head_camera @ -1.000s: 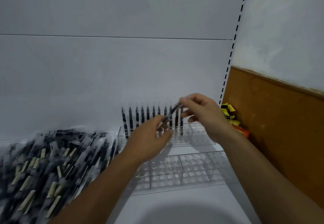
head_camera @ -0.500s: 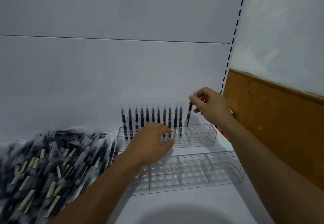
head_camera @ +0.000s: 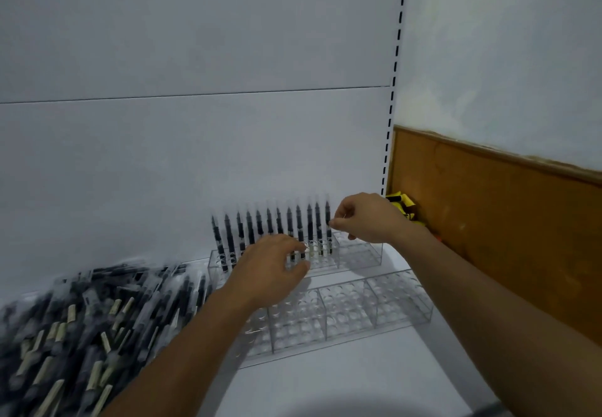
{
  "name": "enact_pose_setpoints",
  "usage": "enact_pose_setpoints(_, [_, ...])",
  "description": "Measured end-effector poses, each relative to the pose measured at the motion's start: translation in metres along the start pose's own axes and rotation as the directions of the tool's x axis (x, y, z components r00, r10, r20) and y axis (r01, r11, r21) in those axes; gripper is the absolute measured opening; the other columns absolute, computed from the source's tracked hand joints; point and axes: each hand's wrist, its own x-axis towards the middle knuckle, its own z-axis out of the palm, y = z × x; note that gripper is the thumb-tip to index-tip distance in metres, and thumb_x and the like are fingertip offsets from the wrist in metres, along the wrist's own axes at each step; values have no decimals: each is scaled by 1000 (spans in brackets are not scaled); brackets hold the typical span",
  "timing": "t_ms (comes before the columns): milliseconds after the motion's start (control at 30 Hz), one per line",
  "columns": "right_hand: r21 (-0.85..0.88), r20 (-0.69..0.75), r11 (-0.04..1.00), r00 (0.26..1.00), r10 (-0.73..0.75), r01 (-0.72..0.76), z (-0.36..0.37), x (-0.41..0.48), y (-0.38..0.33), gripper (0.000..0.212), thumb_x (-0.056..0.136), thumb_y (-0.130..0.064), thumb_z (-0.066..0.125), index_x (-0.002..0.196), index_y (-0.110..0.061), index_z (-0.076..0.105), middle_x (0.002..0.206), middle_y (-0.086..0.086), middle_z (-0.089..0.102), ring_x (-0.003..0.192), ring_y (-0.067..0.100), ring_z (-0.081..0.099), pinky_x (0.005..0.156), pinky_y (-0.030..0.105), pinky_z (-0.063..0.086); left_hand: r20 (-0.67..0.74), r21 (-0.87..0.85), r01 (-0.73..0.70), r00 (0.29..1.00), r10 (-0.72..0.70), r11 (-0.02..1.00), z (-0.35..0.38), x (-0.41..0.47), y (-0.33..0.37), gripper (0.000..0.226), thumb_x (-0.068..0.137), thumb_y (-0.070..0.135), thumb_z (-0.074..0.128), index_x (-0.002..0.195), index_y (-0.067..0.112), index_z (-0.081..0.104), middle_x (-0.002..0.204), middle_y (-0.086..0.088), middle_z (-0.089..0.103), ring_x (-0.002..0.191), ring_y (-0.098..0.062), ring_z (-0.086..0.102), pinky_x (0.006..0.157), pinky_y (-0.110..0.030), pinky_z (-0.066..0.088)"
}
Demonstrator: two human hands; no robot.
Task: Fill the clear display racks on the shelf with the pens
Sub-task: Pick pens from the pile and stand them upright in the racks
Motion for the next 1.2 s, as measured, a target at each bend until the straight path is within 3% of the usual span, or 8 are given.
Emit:
enact_pose_setpoints(167, [-33,44,998,998,-50,51,-2,-9,-18,19,91,-47,62,87,-28,63,77,-11,64,80,11,65,73,30,53,91,-8,28,995,-27,1000,-20,0,1,47,93,53,52,136,34,49,145,11,45,130,-10,42,102,-28,33])
enact_pose_setpoints(300, [-30,70,992,990,-124,126,10,-12,-47,20,90,-48,60,85,-30,61,74,-15,59,79,12,63,67,26,45,-8,-7,107,994,-107,994,-48,-22,-17,46,91,56,53,133,37,52,141,15,48,124,-5,46,97,-23,36])
enact_pose_setpoints(433, [27,123,963,955,-269,268,31,-17,-96,20,92,-50,58,94,-31,64,89,-12,63,85,11,60,73,26,46,-106,-35,237,965,-239,971,-87,-80,-58,40,91,53,54,128,39,55,134,18,53,115,0,48,94,-19,35])
enact_pose_setpoints(533, [74,173,915,899,-404,397,51,-30,-143,25,94,-50,56,108,-30,63,103,-10,64,94,12,60,79,28,47,-200,-49,378,903,-380,925,-113,-135,-88,38,89,51,58,123,35,60,124,15,58,104,-2,54,89,-20,40])
enact_pose_setpoints(633, [133,195,842,819,-539,523,76,-52,-192,38,95,-49,54,126,-26,60,122,-5,62,105,17,60,89,33,49,-294,-75,520,803,-517,851,-128,-188,-113,40,89,46,62,125,28,61,128,8,59,110,-7,54,90,-21,38])
enact_pose_setpoints(767, [134,167,760,741,-650,636,118,-87,-237,34,94,-50,53,117,-27,60,111,-2,60,99,21,58,83,35,50,-335,-50,655,700,-631,754,-127,-242,-135,52,91,43,59,135,16,54,142,-4,51,129,-20,46,104,-29,34])
enact_pose_setpoints(967, [125,55,756,757,-651,642,157,-97,-252,35,98,-45,49,125,-25,56,120,-2,48,101,17,53,82,31,46,-233,-133,709,657,-717,692,-109,-273,-144,56,95,48,51,144,23,42,151,2,39,139,-13,35,114,-34,28])
enact_pose_setpoints(1200, [256,18,779,802,-597,573,166,-87,-239,20,95,-36,59,113,-31,63,106,-8,52,80,5,51,71,19,40,-297,-151,678,663,-687,720,-106,-277,-140,43,95,44,53,137,34,51,139,13,51,126,-7,46,98,-23,36])
